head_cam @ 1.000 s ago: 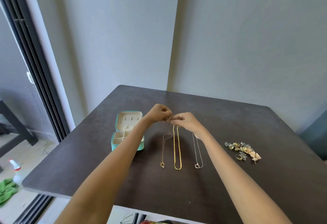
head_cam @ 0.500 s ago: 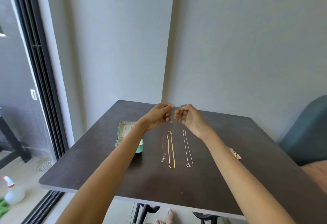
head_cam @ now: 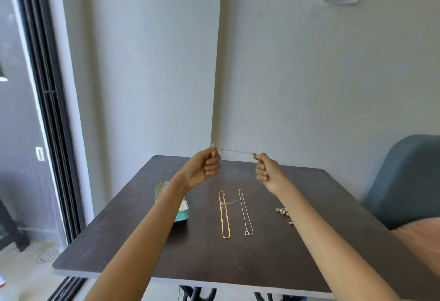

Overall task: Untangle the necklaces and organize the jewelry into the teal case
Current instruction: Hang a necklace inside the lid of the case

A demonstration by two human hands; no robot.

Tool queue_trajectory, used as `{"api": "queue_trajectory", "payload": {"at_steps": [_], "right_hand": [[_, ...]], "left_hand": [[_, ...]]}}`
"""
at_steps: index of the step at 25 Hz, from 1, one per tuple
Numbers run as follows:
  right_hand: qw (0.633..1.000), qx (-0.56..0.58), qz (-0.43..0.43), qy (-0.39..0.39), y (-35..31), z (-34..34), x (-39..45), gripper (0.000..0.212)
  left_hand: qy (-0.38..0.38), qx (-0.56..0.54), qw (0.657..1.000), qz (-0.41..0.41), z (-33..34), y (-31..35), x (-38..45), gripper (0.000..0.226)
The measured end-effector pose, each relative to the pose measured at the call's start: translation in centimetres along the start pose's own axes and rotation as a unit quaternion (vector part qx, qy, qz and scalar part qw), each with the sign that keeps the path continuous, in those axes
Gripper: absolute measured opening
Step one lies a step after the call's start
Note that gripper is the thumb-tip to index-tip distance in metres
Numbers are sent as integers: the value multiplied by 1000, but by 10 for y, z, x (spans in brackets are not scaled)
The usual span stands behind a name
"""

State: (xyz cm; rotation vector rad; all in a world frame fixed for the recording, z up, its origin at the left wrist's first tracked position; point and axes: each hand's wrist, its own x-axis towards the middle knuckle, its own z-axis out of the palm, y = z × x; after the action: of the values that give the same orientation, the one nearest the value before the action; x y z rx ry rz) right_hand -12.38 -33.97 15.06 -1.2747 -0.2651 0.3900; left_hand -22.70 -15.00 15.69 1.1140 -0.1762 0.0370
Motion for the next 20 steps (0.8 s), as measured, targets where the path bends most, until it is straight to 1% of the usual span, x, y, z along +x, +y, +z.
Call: {"api": "queue_trajectory", "payload": {"at_steps": [3, 5, 8, 10, 13, 17, 20], "right_hand": [[998, -52, 13, 18, 18, -6, -4, 9], [992, -125, 18, 11, 26, -9, -8, 6], [972, -233, 18, -16, 34, -11, -13, 18], [967, -254, 4, -28, 33, -8, -14, 16], [956, -280, -33, -75, 21, 2, -15, 17], [918, -363, -85, -134, 1, 24, -15, 13], [890, -414, -125, -145, -8, 39, -15, 11]], "left_hand": [[33, -91, 995, 29, -2, 1, -1, 29], [63, -136, 987, 57, -3, -1, 0, 27], [127, -187, 968, 105, -5, -8, 4, 25], [156, -202, 959, 122, -6, -13, 6, 23], [155, -162, 969, 108, -3, -21, 9, 22], [167, -21, 983, 72, 6, -32, 18, 25], [160, 62, 984, 49, 11, -40, 21, 29]]}}
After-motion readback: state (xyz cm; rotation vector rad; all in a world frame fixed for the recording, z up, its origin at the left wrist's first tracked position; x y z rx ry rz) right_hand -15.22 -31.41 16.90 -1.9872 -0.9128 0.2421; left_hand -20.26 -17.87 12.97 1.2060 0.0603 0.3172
